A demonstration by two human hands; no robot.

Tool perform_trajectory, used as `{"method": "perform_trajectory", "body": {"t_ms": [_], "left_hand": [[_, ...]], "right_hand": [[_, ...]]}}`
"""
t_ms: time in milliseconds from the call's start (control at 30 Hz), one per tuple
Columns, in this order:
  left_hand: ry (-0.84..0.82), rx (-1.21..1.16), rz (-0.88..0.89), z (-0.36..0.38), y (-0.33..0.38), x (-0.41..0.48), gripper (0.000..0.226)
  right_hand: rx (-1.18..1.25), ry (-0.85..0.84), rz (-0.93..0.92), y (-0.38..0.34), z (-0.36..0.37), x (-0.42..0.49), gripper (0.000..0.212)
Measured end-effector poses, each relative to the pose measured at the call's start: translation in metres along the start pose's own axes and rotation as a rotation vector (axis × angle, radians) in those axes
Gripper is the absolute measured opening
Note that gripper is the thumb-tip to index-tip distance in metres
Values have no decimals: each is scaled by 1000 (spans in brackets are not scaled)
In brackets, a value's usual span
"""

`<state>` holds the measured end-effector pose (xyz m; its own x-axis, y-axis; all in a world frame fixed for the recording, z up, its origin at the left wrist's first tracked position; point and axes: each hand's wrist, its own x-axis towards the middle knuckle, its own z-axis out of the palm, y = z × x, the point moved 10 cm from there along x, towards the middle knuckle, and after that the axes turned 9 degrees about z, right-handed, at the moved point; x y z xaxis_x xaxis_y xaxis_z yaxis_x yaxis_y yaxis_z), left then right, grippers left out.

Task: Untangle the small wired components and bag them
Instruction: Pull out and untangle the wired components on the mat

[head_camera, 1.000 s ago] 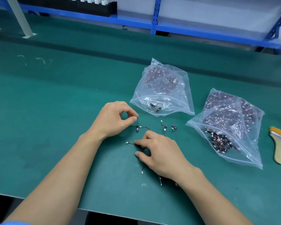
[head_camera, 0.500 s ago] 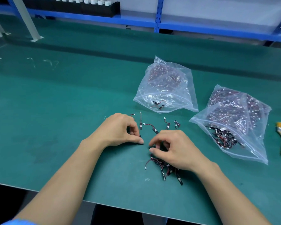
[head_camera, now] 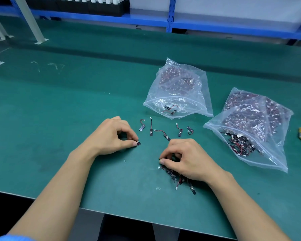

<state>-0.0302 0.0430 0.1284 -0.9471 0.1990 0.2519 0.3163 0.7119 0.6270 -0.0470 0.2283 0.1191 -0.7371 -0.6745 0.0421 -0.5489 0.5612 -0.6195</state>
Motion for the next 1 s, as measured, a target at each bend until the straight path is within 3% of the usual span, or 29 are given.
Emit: {"method": "perform_trajectory", "body": {"t_ms": [133, 300, 400, 533, 700, 1000], "left_hand": [[98, -12, 150, 4, 35, 2, 9], [-84, -13, 260, 47, 66, -1, 38], [-107, 6, 267, 57, 70, -4, 26], [-34, -1, 252, 49, 69, -6, 10], [61, -14, 240, 38, 69, -6, 12], [241, -95, 178, 19, 59, -8, 17]], "right_hand": [[11, 30, 6, 2, -2, -2, 7], [-13, 52, -8, 3, -4, -6, 5], [-20, 62, -7, 4, -6, -8, 3], [-1, 70, -13, 1, -8, -11, 8], [5, 21, -16, 0, -7, -13, 42], [-2, 4, -38, 4, -5, -13, 22]]}}
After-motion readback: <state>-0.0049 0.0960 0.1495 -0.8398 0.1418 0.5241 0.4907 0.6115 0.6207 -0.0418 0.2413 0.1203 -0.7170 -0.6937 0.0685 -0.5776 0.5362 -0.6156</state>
